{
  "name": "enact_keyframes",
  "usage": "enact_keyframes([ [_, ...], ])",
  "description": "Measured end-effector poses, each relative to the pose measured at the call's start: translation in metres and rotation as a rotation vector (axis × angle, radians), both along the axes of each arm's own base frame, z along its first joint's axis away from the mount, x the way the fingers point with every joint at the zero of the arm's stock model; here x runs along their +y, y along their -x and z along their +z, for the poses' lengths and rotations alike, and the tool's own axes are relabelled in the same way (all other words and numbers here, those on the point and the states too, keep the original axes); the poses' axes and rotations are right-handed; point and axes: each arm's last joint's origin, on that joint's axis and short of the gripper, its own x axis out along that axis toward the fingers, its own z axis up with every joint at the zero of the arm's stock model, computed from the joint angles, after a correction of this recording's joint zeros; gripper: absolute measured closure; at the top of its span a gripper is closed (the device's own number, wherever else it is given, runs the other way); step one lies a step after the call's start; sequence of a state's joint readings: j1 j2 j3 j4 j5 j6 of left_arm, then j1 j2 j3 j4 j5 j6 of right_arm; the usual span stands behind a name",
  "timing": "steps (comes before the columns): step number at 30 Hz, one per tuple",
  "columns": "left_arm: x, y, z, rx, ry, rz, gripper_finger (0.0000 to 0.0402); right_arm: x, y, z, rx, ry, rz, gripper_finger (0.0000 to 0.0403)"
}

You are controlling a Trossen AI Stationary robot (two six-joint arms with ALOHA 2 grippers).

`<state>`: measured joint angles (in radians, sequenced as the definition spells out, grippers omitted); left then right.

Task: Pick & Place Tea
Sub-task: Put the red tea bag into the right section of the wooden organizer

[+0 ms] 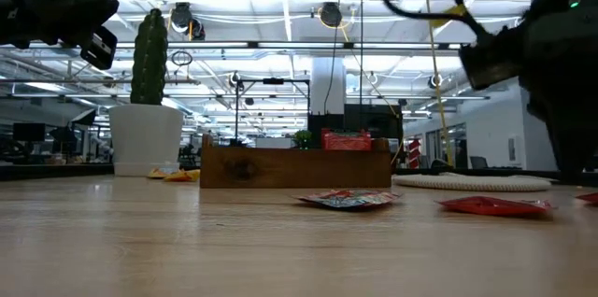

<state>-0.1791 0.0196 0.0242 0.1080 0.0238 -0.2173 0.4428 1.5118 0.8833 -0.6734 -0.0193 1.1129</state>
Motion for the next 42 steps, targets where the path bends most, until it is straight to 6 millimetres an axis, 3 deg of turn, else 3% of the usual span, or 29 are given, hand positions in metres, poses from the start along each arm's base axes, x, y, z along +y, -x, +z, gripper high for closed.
enact_keyframes([
  [6,0.000,0.000,0.000,0.000,0.000,0.000,0.0344,0.017,0.007,0.015,-0.095,-0.055,-0.013,0.0250],
  [12,0.000,0.000,0.000,-0.001,0.000,0.000,0.0344,0.035,0.014,0.001,-0.150,-0.111,0.014,0.0250],
  [18,0.000,0.000,0.000,0.002,0.000,0.000,0.0344,0.034,0.034,-0.019,-0.044,-0.143,-0.066,0.0250],
  [26,0.000,0.000,0.000,0.000,0.000,0.000,0.0344,0.037,0.046,-0.023,0.114,-0.238,-0.107,0.0250],
  [32,0.000,0.000,0.000,0.000,0.000,0.000,0.0344,0.027,0.060,-0.025,0.211,-0.071,-0.146,0.0250],
  [42,0.000,0.000,0.000,0.001,0.000,0.000,0.0344,0.004,0.069,-0.025,0.156,0.319,-0.152,0.0250],
])
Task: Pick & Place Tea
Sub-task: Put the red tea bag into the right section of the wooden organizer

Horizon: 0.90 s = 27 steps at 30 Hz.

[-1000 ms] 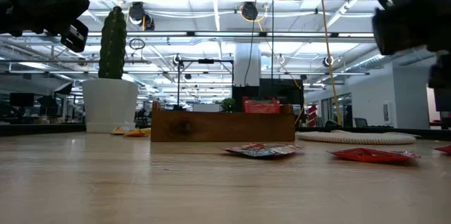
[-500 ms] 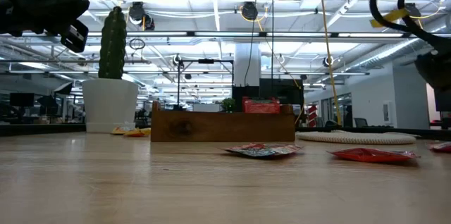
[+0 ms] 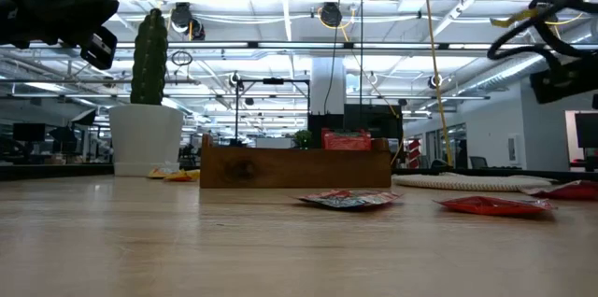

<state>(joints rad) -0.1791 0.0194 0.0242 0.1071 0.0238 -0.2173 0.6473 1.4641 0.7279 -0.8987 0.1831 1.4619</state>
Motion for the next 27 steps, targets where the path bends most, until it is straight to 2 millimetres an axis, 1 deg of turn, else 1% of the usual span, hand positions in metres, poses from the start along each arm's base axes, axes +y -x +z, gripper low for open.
enact_keyframes([
  [4,0.000,0.000,0.000,0.000,0.000,0.000,0.0344,-0.008,0.007,0.001,0.081,0.067,-0.012,0.0250],
  [6,0.000,0.000,0.000,0.000,0.000,0.000,0.0344,-0.012,0.009,0.002,0.093,0.121,-0.023,0.0250],
  [11,0.000,0.000,0.000,-0.001,0.000,0.000,0.0344,-0.017,0.007,-0.006,-0.002,0.182,-0.022,0.0250],
  [15,0.000,0.000,0.000,0.000,0.000,0.000,0.0344,-0.020,0.000,-0.014,-0.114,0.195,0.013,0.0250],
  [18,0.000,0.000,0.000,-0.001,0.000,0.000,0.0344,-0.023,-0.006,-0.016,-0.183,0.218,0.019,0.0250],
  [23,0.000,0.000,0.000,0.000,0.000,0.000,0.0344,-0.026,-0.012,-0.016,-0.225,0.246,0.035,0.0250],
  [25,0.000,0.000,0.000,-0.001,0.000,0.000,0.0344,-0.027,-0.011,-0.015,-0.207,0.247,0.057,0.0250],
  [27,0.000,0.000,0.000,0.000,0.000,0.000,0.0344,-0.029,-0.008,-0.009,-0.170,0.237,0.061,0.0250],
])
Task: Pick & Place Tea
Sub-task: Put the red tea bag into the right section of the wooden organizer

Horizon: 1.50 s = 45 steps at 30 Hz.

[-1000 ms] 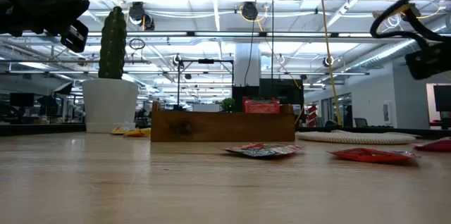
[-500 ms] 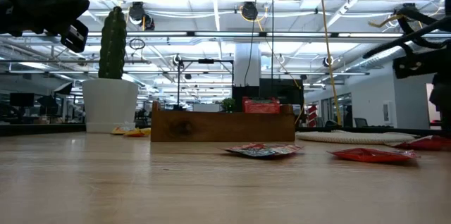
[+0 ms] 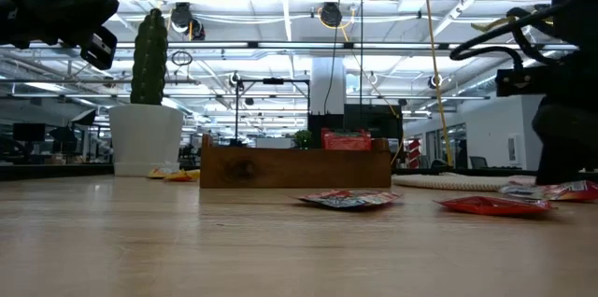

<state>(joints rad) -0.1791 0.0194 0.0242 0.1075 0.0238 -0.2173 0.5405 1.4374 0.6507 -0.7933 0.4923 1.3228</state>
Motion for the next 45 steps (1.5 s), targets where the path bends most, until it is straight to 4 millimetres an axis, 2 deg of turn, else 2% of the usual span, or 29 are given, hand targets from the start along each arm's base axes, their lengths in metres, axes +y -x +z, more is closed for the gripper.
enact_keyframes([
  [5,0.000,0.000,0.000,0.000,0.000,0.000,0.0344,0.000,-0.001,0.037,0.028,-0.105,0.042,0.0250],
  [8,0.000,0.000,0.000,0.000,0.000,0.000,0.0344,0.007,-0.012,0.055,0.013,-0.255,0.102,0.0250],
  [11,0.000,0.000,0.000,0.000,0.000,0.000,0.0344,0.013,-0.026,0.062,0.044,-0.357,0.134,0.0250],
  [15,0.000,0.000,0.000,0.000,0.000,0.000,0.0344,0.012,-0.038,0.052,0.143,-0.413,0.149,0.0250],
  [20,0.000,0.000,0.000,0.001,0.000,0.000,0.0344,0.000,-0.040,0.041,0.219,-0.429,0.115,0.0250],
  [26,0.000,0.000,0.000,0.000,0.000,0.000,0.0344,-0.006,-0.042,0.029,0.179,-0.482,0.119,0.0250],
  [33,0.000,0.000,0.000,0.000,0.000,0.000,0.0344,-0.006,-0.048,0.016,0.053,-0.554,0.132,0.0250],
  [38,0.000,0.000,0.000,0.000,0.000,0.000,0.0344,-0.011,-0.040,0.006,0.061,-0.507,0.104,0.0250],
  [45,0.000,0.000,0.000,0.000,0.000,0.000,0.0344,-0.019,-0.018,-0.020,0.094,-0.492,0.049,0.0260],
])
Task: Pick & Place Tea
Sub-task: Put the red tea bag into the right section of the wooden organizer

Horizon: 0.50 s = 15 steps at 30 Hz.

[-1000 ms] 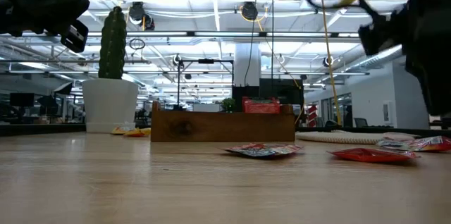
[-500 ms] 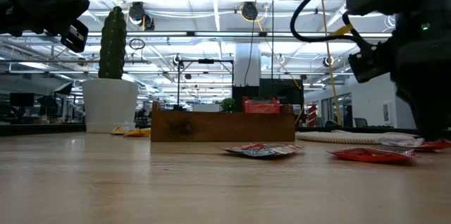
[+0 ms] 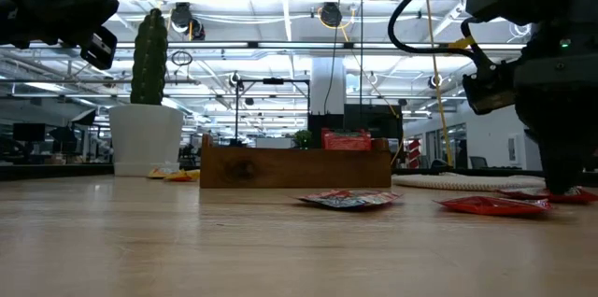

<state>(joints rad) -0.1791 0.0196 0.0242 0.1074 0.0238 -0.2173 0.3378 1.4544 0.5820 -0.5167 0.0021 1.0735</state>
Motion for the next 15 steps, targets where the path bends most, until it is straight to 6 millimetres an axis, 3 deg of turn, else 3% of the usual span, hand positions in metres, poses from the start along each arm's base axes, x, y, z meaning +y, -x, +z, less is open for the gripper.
enact_keyframes([
  [3,0.000,0.000,0.000,0.000,0.000,0.000,0.0344,-0.001,0.005,-0.005,0.002,0.005,0.000,0.0295],
  [8,0.000,0.000,0.000,0.000,0.000,0.000,0.0344,0.001,0.005,-0.006,-0.025,0.027,0.077,0.0386],
  [12,0.000,0.000,0.000,0.000,0.000,0.000,0.0344,0.004,0.004,-0.006,-0.059,0.039,0.101,0.0395],
  [15,0.000,0.000,0.000,0.000,0.000,0.000,0.0344,0.010,-0.001,0.005,-0.143,0.047,0.132,0.0399],
])
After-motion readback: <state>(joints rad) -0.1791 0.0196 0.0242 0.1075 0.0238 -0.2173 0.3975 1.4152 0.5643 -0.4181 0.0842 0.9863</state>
